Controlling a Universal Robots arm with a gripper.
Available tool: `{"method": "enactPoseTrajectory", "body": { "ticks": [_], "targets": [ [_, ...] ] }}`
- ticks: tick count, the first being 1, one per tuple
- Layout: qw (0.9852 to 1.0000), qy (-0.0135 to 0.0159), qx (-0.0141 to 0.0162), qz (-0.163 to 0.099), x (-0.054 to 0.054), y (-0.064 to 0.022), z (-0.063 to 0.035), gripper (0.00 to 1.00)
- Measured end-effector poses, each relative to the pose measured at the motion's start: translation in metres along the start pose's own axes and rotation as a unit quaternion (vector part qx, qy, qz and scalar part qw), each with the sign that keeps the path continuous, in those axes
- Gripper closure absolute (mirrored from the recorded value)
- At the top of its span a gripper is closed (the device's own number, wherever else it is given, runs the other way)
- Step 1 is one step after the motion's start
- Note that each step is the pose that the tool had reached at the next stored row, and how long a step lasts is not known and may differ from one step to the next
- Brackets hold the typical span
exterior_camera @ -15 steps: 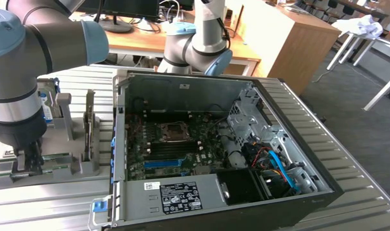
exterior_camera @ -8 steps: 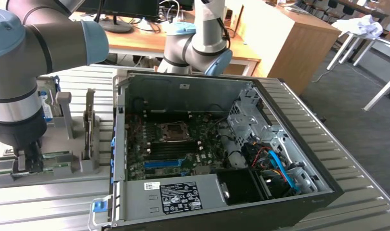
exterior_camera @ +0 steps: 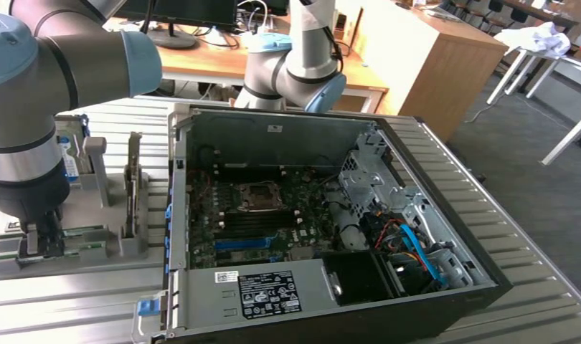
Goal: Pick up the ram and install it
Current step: 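Pick up the ram and move it above insertion slot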
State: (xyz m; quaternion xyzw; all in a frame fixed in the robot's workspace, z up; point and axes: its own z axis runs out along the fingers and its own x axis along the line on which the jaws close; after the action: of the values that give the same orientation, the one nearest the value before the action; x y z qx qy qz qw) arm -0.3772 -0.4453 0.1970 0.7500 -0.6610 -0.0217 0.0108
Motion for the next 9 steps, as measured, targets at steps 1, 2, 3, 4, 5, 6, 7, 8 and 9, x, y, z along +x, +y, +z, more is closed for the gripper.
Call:
{"method": "enactPoseTrajectory", "body": {
  "ticks": [1, 2, 3, 4, 5, 6, 7, 8, 9],
  "targets": [
    [1.0000, 0.0004, -0.0001, 0.000, 0.0000, 0.0000, 0.0000, 0.87],
    [1.0000, 0.0010, -0.0001, 0.000, 0.0000, 0.0000, 0.0000, 0.87],
    [1.0000, 0.0017, -0.0001, 0.000, 0.0000, 0.0000, 0.0001, 0.87],
    [1.0000, 0.0023, -0.0002, 0.000, 0.0000, 0.0000, 0.0000, 0.87],
    [1.0000, 0.0027, -0.0003, 0.000, 0.0000, 0.0000, -0.0004, 0.87],
    [1.0000, 0.0031, -0.0004, 0.000, 0.0000, 0.0000, -0.0009, 0.87],
    [1.0000, 0.0033, -0.0004, 0.000, 0.0000, 0.0000, -0.0016, 0.87],
    [1.0000, 0.0035, -0.0004, 0.000, 0.0000, 0.0001, -0.0026, 0.87],
    [1.0000, 0.0036, -0.0004, 0.000, -0.0001, 0.0001, -0.0036, 0.87]
  ]
}}
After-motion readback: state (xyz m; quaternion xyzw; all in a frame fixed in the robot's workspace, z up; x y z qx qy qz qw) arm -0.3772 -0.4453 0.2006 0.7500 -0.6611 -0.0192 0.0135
